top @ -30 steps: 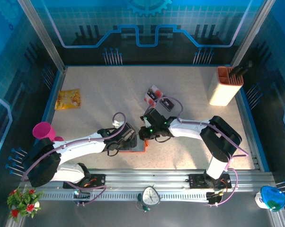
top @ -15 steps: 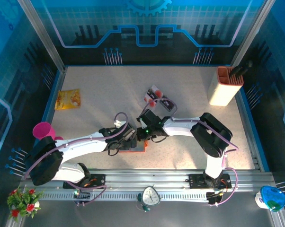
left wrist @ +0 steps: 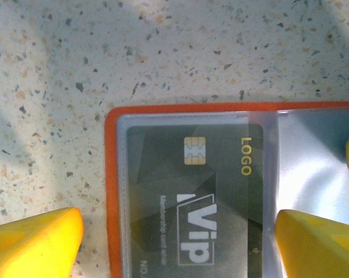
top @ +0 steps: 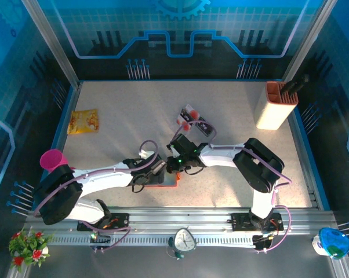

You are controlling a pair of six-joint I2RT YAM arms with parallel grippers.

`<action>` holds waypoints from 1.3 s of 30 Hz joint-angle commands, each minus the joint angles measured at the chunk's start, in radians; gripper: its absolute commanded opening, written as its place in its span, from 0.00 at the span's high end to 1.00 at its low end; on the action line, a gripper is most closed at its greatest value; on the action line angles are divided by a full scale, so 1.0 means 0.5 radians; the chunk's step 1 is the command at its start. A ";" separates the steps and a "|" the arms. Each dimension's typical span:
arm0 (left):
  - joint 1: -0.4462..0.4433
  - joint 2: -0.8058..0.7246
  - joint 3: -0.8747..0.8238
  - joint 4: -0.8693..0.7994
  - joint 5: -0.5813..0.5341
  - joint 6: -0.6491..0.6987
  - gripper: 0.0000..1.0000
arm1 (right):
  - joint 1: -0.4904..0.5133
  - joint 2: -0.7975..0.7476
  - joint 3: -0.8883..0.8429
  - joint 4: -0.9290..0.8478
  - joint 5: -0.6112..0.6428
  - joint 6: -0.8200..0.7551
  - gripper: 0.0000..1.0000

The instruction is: Put the credit cards into the card holder

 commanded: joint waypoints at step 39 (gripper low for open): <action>0.014 -0.296 -0.070 -0.068 -0.047 -0.079 0.14 | -0.014 -0.095 -0.100 0.237 -0.181 0.261 0.66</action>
